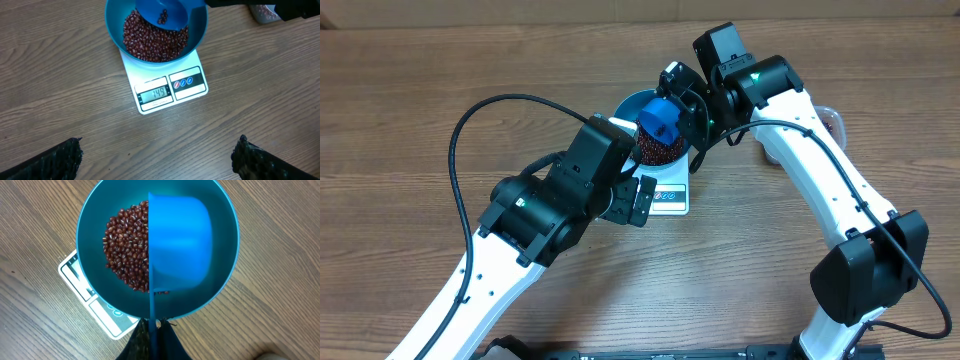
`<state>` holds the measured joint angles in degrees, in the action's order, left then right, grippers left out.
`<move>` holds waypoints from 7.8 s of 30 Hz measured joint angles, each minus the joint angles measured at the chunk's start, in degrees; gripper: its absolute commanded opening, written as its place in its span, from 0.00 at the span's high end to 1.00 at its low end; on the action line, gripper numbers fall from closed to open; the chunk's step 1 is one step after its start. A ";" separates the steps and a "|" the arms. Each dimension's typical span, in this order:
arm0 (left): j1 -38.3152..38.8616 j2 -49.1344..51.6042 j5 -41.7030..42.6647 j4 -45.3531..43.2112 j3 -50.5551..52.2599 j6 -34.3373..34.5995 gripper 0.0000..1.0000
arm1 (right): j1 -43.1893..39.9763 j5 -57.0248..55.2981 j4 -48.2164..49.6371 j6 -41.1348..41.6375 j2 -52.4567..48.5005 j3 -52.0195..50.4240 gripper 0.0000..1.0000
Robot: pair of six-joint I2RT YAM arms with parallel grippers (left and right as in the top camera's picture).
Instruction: Scoop item into bowl and weigh 150g on scale
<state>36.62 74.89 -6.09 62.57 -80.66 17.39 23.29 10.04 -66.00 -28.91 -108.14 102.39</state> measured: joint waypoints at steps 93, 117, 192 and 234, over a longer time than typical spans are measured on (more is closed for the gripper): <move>0.00 0.00 0.00 0.00 0.00 0.00 0.00 | -19.56 -28.26 -12.09 22.95 7.63 0.31 0.96; 0.00 0.02 0.00 0.00 0.00 0.00 0.00 | -23.12 6.69 -17.11 22.34 8.28 -0.15 0.96; -0.02 0.50 0.00 -0.02 0.00 0.00 0.00 | -43.25 10.69 -5.55 42.40 21.77 -38.80 0.21; -0.02 0.50 0.00 -0.02 0.00 0.00 0.00 | -24.37 6.86 4.46 28.87 21.75 -24.59 0.00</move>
<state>36.60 75.40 -6.09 62.54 -80.66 17.39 -1.08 16.91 -61.54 -0.03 -86.39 77.80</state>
